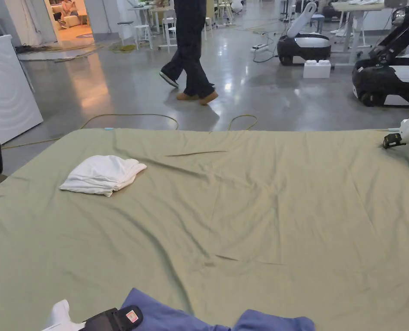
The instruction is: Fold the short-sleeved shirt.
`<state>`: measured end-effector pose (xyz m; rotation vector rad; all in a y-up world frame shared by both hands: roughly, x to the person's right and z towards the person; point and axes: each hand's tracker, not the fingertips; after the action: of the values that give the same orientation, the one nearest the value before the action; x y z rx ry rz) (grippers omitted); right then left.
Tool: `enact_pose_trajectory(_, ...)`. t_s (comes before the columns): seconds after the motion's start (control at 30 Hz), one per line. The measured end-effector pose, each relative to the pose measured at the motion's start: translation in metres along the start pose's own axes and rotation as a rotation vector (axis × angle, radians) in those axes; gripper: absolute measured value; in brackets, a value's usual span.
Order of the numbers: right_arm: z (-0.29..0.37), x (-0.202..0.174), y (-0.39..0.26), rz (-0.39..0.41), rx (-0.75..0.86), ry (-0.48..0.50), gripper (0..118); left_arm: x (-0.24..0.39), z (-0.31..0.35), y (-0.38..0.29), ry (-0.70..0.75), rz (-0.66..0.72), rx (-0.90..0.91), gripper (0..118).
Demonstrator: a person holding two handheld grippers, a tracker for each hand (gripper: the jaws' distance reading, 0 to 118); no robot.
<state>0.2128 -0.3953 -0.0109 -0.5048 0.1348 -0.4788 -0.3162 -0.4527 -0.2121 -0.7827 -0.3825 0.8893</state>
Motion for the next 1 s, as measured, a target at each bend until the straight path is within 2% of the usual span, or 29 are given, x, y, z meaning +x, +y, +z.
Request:
enact_pose_trajectory(0.1, -0.004, 0.0, -0.002, -0.008, -0.002, -0.001, 0, 0.021, -0.012, -0.006, -0.035, -0.107, -0.046, 15)
enact_pose_trajectory(0.27, 0.006, -0.004, -0.004, 0.017, 0.004, 0.0, 0, 0.053, -0.092, -0.057, -0.214, -0.065, -0.221, 15)
enact_pose_trajectory(0.43, 0.035, -0.008, -0.005, 0.066, 0.016, -0.114, 0, 0.084, -0.173, -0.114, -0.087, -0.205, -0.365, 17)
enact_pose_trajectory(0.47, 0.042, -0.006, -0.008, 0.061, 0.022, -0.124, 0, 0.086, -0.18, -0.12, -0.084, -0.189, -0.381, 24)
enact_pose_trajectory(0.5, 0.047, -0.003, -0.01, 0.052, 0.023, -0.134, 0, 0.086, -0.185, -0.122, -0.093, -0.168, -0.377, 41)
enact_pose_trajectory(0.53, 0.052, 0.0, -0.014, 0.038, 0.022, -0.151, 0, 0.085, -0.185, -0.122, -0.1, -0.142, -0.371, 67)
enact_pose_trajectory(0.57, 0.055, 0.005, -0.018, 0.02, 0.019, -0.17, 0, 0.085, -0.182, -0.119, -0.108, -0.121, -0.352, 81)
enact_pose_trajectory(0.63, 0.057, 0.014, -0.024, -0.019, 0.008, -0.187, 0, 0.076, -0.179, -0.113, -0.15, -0.085, -0.304, 86)
enact_pose_trajectory(0.73, 0.053, 0.023, -0.029, -0.084, -0.004, -0.196, 0, 0.072, -0.172, -0.117, -0.153, -0.083, -0.333, 79)
enact_pose_trajectory(0.77, 0.051, 0.024, -0.029, -0.094, -0.006, -0.199, 0, 0.071, -0.174, -0.122, -0.107, -0.137, -0.362, 65)
enact_pose_trajectory(0.8, 0.049, 0.023, -0.028, -0.096, -0.007, -0.199, 0, 0.071, -0.178, -0.128, -0.075, -0.18, -0.381, 39)
enact_pose_trajectory(0.83, 0.046, 0.02, -0.026, -0.096, -0.007, -0.197, 0, 0.069, -0.186, -0.137, -0.05, -0.221, -0.408, 6)
enact_pose_trajectory(0.93, 0.039, 0.012, -0.022, -0.075, -0.007, -0.166, 0, 0.052, -0.223, -0.163, -0.049, -0.231, -0.516, 5)
enact_pose_trajectory(1.0, 0.034, 0.006, -0.02, -0.038, -0.014, -0.155, 0, 0.044, -0.237, -0.175, 0.007, -0.246, -0.508, 2)
